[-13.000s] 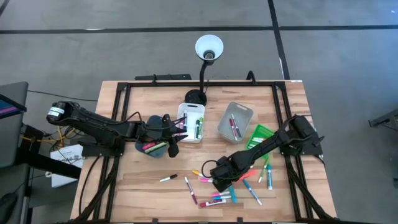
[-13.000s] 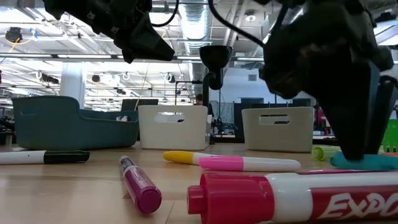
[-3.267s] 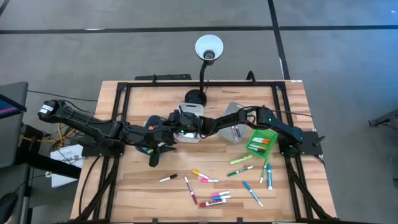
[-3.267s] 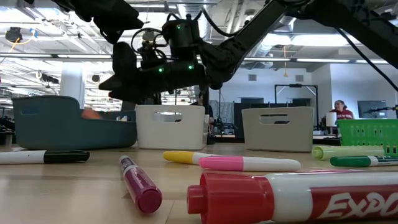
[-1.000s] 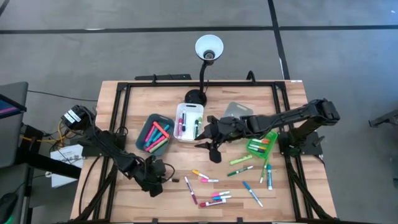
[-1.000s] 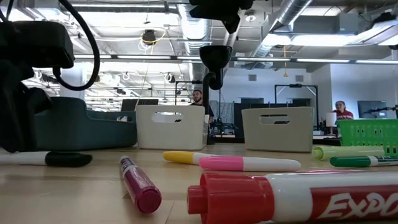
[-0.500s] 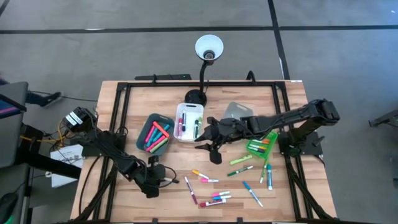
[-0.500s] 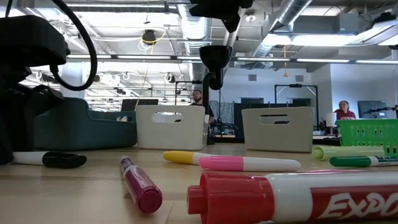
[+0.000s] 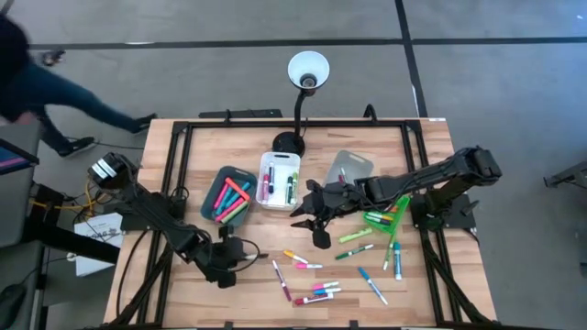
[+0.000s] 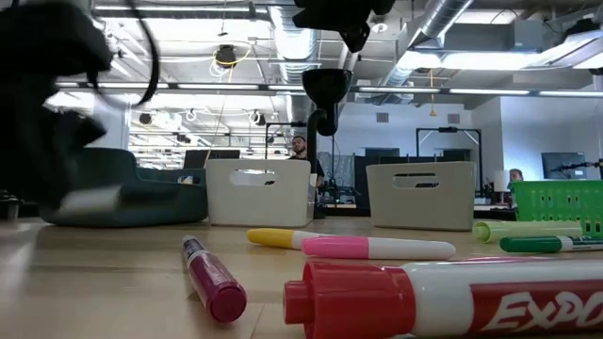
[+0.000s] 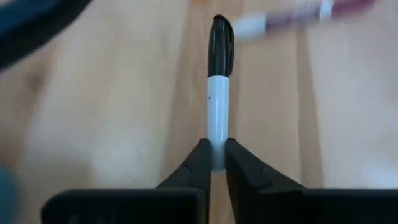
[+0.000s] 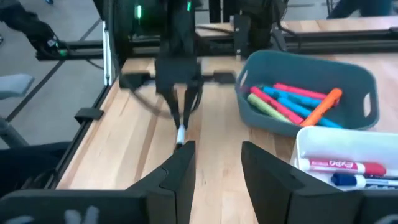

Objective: Pick & Place Markers
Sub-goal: Put the black mini marker into the green bin

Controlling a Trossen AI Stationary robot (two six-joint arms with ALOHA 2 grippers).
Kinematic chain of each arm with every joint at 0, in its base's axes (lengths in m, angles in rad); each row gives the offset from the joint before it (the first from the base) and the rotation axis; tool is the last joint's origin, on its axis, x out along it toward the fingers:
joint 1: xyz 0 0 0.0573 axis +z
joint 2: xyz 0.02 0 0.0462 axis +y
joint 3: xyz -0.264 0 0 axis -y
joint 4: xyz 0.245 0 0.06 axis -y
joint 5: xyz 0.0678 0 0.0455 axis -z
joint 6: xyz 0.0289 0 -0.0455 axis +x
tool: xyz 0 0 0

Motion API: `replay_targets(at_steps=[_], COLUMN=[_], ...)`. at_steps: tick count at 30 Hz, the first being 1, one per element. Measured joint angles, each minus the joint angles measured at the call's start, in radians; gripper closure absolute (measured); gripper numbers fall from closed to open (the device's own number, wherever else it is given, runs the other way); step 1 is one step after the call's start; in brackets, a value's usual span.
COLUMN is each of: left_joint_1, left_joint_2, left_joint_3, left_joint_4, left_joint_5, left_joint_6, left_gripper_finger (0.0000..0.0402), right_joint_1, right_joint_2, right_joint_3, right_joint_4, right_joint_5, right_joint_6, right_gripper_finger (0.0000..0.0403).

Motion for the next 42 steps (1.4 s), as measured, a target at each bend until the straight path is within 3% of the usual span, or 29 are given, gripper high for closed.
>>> replay_targets(at_steps=[5,11,19,27,34,42], left_joint_1=[0.004,0.016,0.041,0.048,0.056,0.059], left_joint_2=[-0.094,-0.173,-0.174,-0.172,-0.172,-0.172], left_joint_3=[0.001,0.002,0.003,0.003,0.003,0.003], left_joint_4=[0.004,0.02,0.033,0.049,0.051,0.057], left_joint_5=[-0.148,-0.287,-0.316,-0.341,-0.346,-0.399], left_joint_6=[0.038,0.142,0.221,0.271,0.274,0.273], left_gripper_finger=[0.0365,0.0374,0.037,0.0367,0.0366,0.0364], right_joint_1=[0.01,0.021,0.001,-0.005,-0.016,-0.023], right_joint_2=[0.042,0.194,0.341,0.378,0.373,0.373], right_joint_3=[-0.003,0.03,0.164,0.2,0.199,0.199], right_joint_4=[0.02,0.143,0.109,0.1,0.108,0.105], right_joint_5=[0.0,-0.009,-0.024,-0.025,-0.023,-0.025], right_joint_6=[-0.05,-0.168,-0.183,-0.192,-0.191,-0.191], right_gripper_finger=[0.0284,0.028,0.0225,0.0198,0.0229,0.0319])
